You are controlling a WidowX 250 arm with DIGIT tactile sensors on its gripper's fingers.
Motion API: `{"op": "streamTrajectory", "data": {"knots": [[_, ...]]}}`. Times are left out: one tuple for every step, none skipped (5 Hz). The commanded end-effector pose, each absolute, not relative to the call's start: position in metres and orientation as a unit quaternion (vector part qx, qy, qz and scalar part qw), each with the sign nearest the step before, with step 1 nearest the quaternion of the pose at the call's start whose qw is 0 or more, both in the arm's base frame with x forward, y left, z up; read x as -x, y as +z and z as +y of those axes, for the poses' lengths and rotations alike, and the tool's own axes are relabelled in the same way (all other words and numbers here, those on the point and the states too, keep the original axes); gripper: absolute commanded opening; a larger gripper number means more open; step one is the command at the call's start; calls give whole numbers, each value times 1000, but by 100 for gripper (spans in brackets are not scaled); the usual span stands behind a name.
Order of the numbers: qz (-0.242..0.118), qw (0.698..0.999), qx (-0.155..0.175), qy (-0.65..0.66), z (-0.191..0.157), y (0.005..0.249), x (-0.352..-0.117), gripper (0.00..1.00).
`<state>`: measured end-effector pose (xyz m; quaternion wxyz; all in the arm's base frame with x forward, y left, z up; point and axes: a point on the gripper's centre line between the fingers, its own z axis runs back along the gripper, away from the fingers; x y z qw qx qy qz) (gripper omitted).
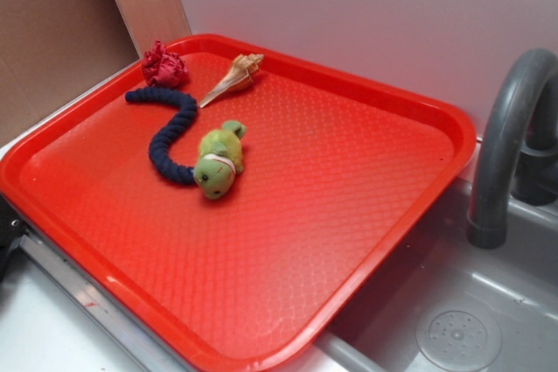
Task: Grab the green animal.
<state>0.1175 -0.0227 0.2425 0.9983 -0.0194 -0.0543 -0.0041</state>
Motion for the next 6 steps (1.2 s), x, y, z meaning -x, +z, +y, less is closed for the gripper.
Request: {"op": "streamTrajectory", "data": {"knots": [[-54, 998, 19, -4, -23, 242, -117, 100], [-57, 991, 57, 107, -31, 247, -127, 100], [-33, 975, 84, 205, -37, 241, -152, 100], [-24, 958, 108, 264, -44, 229, -174, 100], [-64, 954, 125, 266, -61, 202, -205, 100], [-80, 952, 148, 257, -77, 175, -223, 100]]}}
